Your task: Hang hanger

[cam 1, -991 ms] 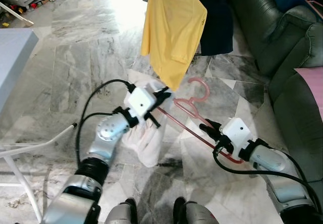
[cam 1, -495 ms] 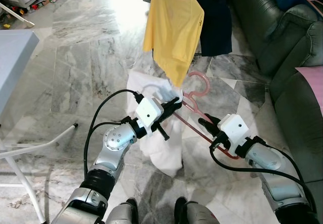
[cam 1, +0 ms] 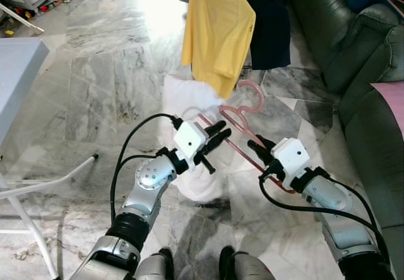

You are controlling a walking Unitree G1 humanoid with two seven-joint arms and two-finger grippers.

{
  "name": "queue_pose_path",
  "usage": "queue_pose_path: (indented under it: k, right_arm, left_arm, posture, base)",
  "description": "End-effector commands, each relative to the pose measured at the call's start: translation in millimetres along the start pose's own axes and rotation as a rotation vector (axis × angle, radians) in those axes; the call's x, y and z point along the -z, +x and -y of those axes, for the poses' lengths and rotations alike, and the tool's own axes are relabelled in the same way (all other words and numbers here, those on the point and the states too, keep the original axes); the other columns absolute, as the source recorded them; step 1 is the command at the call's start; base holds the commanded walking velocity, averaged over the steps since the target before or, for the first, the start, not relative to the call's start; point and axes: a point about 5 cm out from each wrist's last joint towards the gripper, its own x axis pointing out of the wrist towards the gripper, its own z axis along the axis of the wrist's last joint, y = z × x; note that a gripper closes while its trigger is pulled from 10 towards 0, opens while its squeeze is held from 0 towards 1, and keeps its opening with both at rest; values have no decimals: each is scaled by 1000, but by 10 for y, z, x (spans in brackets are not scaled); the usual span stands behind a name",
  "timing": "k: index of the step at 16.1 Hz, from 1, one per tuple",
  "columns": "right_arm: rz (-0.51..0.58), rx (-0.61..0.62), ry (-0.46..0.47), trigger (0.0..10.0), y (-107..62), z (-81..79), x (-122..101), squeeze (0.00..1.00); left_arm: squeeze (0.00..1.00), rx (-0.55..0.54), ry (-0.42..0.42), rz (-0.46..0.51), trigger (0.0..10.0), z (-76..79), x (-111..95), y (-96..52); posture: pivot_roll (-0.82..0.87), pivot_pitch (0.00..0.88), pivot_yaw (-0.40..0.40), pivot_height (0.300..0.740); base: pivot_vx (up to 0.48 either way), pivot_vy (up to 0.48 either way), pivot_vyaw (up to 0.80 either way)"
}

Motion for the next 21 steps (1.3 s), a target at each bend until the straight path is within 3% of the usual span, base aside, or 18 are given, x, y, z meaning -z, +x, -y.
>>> queue_pose_path:
  k: [1,10,13,18,21]
  right_arm:
    - [71,25,-16,10000,6,28,-121,0]
    - [75,30,-12,10000,1,7,-113,0]
    - [62,22,0,10000,-26,22,-76,0]
    - [10,-43,16,10000,-195,-6,30,0]
    - [-2,-40,16,10000,-243,24,58,0]
  left_arm:
    - [1000,9,3,-24,10000,15,41,-26]
    - [1000,7,55,-14,10000,-59,2,-54]
    - [1000,-15,96,17,10000,-177,-82,-92]
    - [1000,-79,227,-56,10000,-474,-46,-325]
    - [1000,-98,260,-70,10000,-601,-82,-365]
  posture:
    - [-216,207,32,740]
    - [-211,206,42,740]
    - [-201,208,46,740]
    - [-198,224,54,740]
    - [-197,225,54,740]
  base:
    - [0,0,0]
    - [0,0,0]
    - [0,0,0]
    - [0,0,0]
    - [0,0,0]
